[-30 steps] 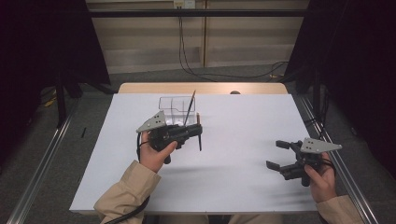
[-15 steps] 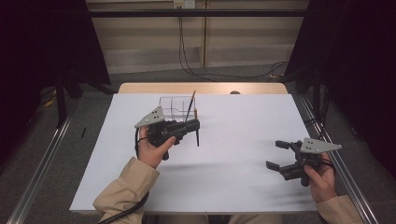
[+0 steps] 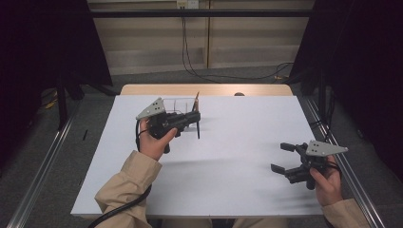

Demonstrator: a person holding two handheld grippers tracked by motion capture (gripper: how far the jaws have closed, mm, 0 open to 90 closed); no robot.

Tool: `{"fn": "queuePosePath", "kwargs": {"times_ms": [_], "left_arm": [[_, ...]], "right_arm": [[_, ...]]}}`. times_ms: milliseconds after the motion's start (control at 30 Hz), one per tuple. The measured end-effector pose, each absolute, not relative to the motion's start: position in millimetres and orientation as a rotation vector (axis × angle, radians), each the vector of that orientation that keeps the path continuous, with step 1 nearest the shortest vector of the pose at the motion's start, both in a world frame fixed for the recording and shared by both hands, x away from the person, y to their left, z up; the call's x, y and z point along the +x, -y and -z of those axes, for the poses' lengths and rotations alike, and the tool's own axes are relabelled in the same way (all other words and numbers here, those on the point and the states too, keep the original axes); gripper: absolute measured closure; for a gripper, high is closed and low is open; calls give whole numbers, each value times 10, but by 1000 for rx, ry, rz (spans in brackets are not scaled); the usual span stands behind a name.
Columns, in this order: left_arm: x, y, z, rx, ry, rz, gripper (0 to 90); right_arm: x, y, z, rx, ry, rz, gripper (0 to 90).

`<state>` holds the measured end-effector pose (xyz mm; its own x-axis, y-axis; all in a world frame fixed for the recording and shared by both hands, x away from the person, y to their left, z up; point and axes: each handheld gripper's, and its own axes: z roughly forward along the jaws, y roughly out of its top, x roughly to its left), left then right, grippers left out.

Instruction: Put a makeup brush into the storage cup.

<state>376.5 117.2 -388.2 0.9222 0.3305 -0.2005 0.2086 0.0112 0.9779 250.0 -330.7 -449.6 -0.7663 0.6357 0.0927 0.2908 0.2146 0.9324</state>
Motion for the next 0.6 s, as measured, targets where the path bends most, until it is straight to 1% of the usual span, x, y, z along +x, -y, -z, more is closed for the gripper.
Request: {"fn": "queuePosePath", "kwargs": {"times_ms": [600], "left_arm": [[4004,-1155,3766,1577,-469,-164,835]], "right_arm": [[2501,3312,4495,864,-2182,-1568,69]]}}
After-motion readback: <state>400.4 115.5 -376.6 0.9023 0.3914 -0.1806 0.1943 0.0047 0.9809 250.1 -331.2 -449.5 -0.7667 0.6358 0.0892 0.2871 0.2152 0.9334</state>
